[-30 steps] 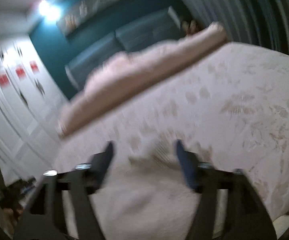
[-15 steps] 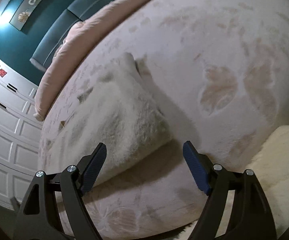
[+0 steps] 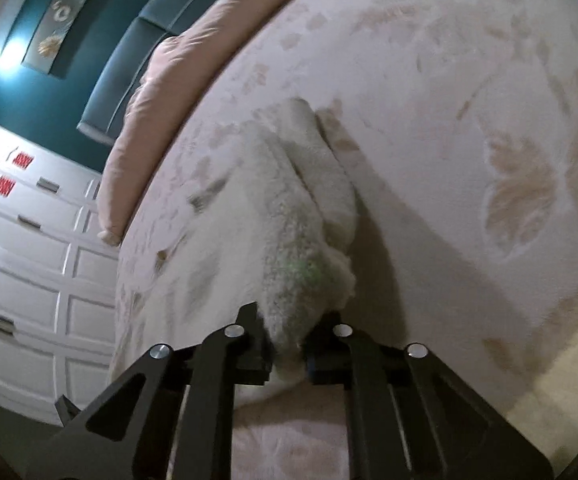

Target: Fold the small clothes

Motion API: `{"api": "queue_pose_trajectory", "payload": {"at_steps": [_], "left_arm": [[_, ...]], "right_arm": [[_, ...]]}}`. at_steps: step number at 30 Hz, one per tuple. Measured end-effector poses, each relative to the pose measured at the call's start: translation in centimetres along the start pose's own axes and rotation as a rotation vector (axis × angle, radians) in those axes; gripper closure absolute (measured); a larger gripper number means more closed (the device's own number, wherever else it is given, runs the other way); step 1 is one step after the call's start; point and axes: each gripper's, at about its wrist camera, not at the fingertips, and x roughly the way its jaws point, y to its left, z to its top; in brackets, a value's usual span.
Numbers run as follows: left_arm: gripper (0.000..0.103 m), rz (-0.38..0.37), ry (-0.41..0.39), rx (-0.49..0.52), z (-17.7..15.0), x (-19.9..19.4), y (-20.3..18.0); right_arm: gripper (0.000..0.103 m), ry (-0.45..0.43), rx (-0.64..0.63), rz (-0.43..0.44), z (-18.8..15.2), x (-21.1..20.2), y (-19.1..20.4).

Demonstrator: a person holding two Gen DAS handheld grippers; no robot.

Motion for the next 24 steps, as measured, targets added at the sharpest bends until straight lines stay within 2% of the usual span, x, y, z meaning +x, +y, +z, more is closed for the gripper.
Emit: {"api": "queue_pose_trajectory", "payload": {"at_steps": [3,8,10,12,14,15,16,17,18,19,20,21,22,24], "left_arm": [[0.088,0.014,0.038,0.039,-1.9,-2.2,0.6],[0.088,0.075,0.142,0.044,-7.4,-4.2,3.2],[0.087,0.103,0.164,0.049,-9.2,-4.2,4.1],[0.085,0.118,0.137,0.054,-9.7,-4.5,4.2],[0.084,0.118,0.088,0.055,-9.0,-5.9,3.5],[0.082,0.111,0.061,0.058,-8.5,-6.4,3.1],[0.072,0.104,0.014,0.071,-7.6,-7.3,2.3],[0.065,0.096,-0.021,0.087,-6.6,-7.7,1.5],[0.052,0.083,-0.052,0.102,-5.6,-8.0,0.7],[0.045,0.072,-0.086,0.119,-4.4,-8.0,-0.3],[0.044,0.065,-0.109,0.123,-3.4,-7.8,-1.2],[0.041,0.044,-0.124,0.131,-2.3,-7.4,-2.1],[0.031,0.026,-0.134,0.154,-1.2,-6.6,-3.4],[0.018,0.029,-0.146,0.176,0.1,-4.9,-4.9]], "right_arm": [[0.094,0.037,-0.063,-0.022,-1.5,-2.7,0.0],[0.094,0.144,-0.162,-0.175,-6.5,-5.6,-2.0],[0.089,0.175,-0.195,-0.233,-7.8,-5.8,-2.6],[0.087,0.164,-0.213,-0.312,-8.4,-6.2,-2.9],[0.082,0.124,-0.195,-0.306,-7.8,-7.4,-2.9],[0.076,0.097,-0.185,-0.295,-7.3,-8.0,-2.7],[0.065,0.056,-0.184,-0.287,-6.5,-8.5,-2.2],[0.059,0.013,-0.199,-0.282,-5.6,-8.8,-1.5],[0.053,-0.029,-0.222,-0.277,-4.7,-9.0,-0.7],[0.051,-0.080,-0.257,-0.269,-3.3,-8.7,0.6],[0.050,-0.099,-0.274,-0.262,-2.6,-8.3,1.3],[0.044,-0.117,-0.293,-0.249,-1.7,-7.8,2.0],[0.037,-0.127,-0.323,-0.229,-0.6,-6.5,3.2],[0.035,-0.129,-0.362,-0.215,0.6,-4.2,4.3]]}}
